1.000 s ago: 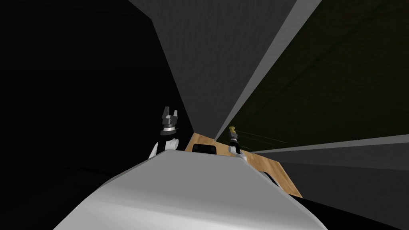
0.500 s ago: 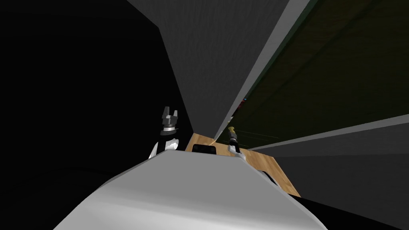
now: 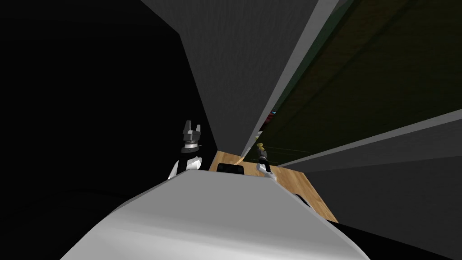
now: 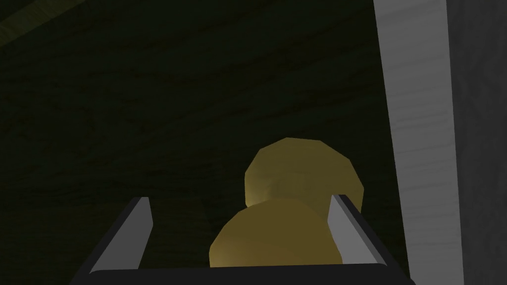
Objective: Pull the door open
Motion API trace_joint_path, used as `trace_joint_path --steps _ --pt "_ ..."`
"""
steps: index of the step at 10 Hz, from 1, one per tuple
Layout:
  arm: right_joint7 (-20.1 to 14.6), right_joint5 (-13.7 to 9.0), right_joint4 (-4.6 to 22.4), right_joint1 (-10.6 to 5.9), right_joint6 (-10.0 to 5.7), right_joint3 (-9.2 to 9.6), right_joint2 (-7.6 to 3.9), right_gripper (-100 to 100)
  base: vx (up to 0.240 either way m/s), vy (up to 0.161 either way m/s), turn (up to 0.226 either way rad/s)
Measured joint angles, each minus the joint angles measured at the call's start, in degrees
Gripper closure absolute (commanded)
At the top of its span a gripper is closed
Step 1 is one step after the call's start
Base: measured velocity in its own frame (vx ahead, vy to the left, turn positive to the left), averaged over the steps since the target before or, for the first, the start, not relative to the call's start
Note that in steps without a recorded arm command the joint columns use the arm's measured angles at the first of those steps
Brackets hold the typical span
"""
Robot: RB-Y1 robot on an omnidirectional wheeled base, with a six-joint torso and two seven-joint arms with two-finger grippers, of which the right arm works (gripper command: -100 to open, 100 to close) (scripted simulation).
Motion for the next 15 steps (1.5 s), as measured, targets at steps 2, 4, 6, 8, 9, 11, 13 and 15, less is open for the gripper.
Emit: trace_joint_path --steps 2,4,6,8,9,11,13,15 --pt "-1.08 -1.58 3.19 -2.03 0.34 0.59 0.01 100 -0.033 0.019 -0.072" --pt "-2.01 -2.98 2.84 -1.93 1.8 0.89 -0.25 100 -0.005 0.008 -0.014" --pt "-0.18 -3.48 -2.03 0.25 4.9 0.09 0.1 100 -0.006 -0.002 -0.009" --pt "-1.47 -3.23 2.45 -2.33 2.97 0.7 0.02 100 -0.001 -0.008 0.02" --pt "-1.15 -3.32 0.85 -1.09 3.45 0.44 -0.01 100 -0.009 0.01 -0.13" --pt "-1.45 -6.08 -0.52 -0.76 5.81 0.51 0.39 100 -0.022 0.018 -0.042" --pt "-1.54 -6.86 -1.26 -0.27 7.28 0.43 0.11 100 -0.003 0.002 0.002" --pt "-3.43 -6.49 3.76 -2.28 5.27 1.68 -0.02 100 -0.001 -0.012 -0.004"
